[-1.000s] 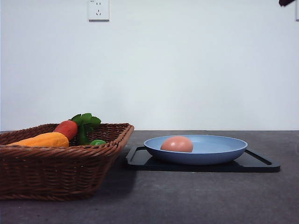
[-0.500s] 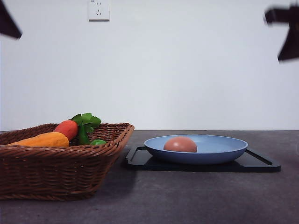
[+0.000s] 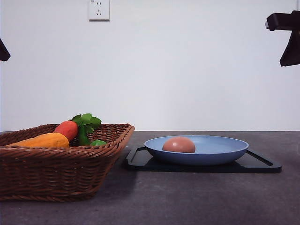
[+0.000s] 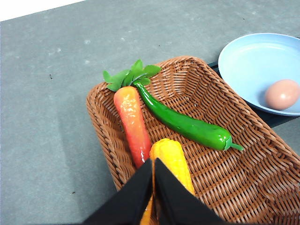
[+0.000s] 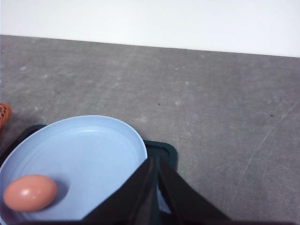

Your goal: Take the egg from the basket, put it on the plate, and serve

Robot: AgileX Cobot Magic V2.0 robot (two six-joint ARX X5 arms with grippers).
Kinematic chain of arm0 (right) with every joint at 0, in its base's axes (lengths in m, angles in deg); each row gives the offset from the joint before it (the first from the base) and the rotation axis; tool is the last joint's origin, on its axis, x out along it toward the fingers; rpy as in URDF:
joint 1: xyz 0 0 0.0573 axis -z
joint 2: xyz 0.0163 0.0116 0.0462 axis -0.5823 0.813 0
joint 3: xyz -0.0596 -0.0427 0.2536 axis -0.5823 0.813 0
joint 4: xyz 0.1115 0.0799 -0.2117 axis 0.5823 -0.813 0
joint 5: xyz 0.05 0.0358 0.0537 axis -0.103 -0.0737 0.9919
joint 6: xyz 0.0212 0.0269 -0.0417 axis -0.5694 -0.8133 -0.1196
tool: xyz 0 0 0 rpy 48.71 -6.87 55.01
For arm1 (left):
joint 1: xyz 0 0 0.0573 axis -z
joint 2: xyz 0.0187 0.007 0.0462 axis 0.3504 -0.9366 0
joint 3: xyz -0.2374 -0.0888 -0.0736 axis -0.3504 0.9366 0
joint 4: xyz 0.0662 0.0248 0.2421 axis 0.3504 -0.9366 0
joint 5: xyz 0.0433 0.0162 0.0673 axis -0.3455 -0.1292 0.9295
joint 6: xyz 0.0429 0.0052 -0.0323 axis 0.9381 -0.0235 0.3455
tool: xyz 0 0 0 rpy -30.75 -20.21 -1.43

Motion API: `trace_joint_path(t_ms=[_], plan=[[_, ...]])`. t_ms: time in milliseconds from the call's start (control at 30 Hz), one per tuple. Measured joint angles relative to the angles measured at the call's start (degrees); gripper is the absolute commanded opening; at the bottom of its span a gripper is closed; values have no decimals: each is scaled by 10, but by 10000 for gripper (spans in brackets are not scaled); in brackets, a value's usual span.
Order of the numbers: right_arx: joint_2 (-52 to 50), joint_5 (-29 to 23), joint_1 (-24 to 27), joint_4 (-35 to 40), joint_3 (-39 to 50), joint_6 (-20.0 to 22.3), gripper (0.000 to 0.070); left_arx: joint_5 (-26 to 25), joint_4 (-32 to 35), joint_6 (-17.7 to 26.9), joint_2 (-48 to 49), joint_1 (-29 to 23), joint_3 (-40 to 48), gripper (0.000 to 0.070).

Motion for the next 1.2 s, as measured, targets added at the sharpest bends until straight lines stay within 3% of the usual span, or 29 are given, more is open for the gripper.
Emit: trace_joint_path(t_ms=[167, 333, 467, 667, 933, 1200], plan=[[0, 0, 0, 0, 0, 0, 0, 0, -10, 0, 41, 2, 0, 0], [0, 0, 0, 0, 0, 0, 0, 0, 15, 20, 168, -5, 6, 0], [0, 0, 0, 0, 0, 0, 0, 0, 85, 46, 270, -47, 54, 0], [0, 0, 0, 0, 0, 0, 0, 0, 148, 50, 365, -128, 171, 0], [0, 0, 0, 0, 0, 0, 0, 0, 161, 6, 383, -187, 301, 0], [0, 0, 0, 0, 0, 0, 0, 0, 154, -49, 383, -216, 335, 0]])
